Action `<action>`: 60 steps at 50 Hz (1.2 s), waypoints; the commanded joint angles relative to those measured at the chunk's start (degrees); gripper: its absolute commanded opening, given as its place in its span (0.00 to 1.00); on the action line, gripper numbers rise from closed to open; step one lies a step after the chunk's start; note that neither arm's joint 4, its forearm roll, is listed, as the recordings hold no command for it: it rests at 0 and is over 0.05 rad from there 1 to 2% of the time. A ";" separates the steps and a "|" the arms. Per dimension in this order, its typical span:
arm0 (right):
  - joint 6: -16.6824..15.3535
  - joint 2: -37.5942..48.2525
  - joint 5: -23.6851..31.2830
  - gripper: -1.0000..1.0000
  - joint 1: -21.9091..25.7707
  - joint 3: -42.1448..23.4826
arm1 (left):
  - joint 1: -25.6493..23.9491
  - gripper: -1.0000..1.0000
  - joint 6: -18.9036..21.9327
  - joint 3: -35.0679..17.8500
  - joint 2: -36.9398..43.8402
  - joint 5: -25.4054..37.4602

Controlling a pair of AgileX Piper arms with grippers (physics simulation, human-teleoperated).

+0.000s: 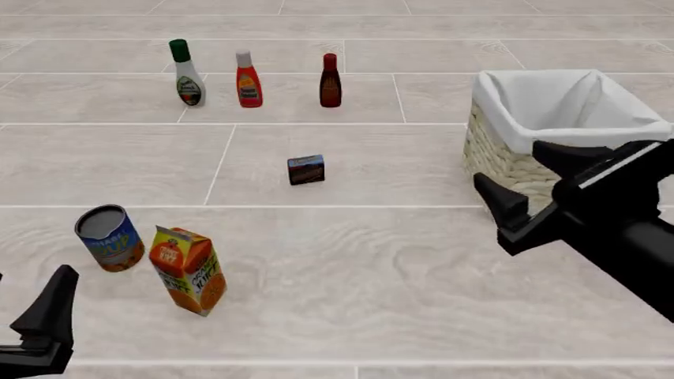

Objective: Pick the chocolate pudding and place it in the basket.

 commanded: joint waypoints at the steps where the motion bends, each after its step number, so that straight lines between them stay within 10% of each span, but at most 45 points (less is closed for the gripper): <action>1: -4.11 10.43 2.95 1.00 4.44 -8.80 | 0.07 1.00 -0.23 0.25 0.06 0.02; 31: -24.78 32.03 20.04 1.00 6.44 -33.08 | 0.05 1.00 0.00 0.30 0.02 -0.31; 60: -37.45 48.87 29.06 1.00 10.47 -52.76 | 0.05 1.00 0.00 0.28 0.02 -0.28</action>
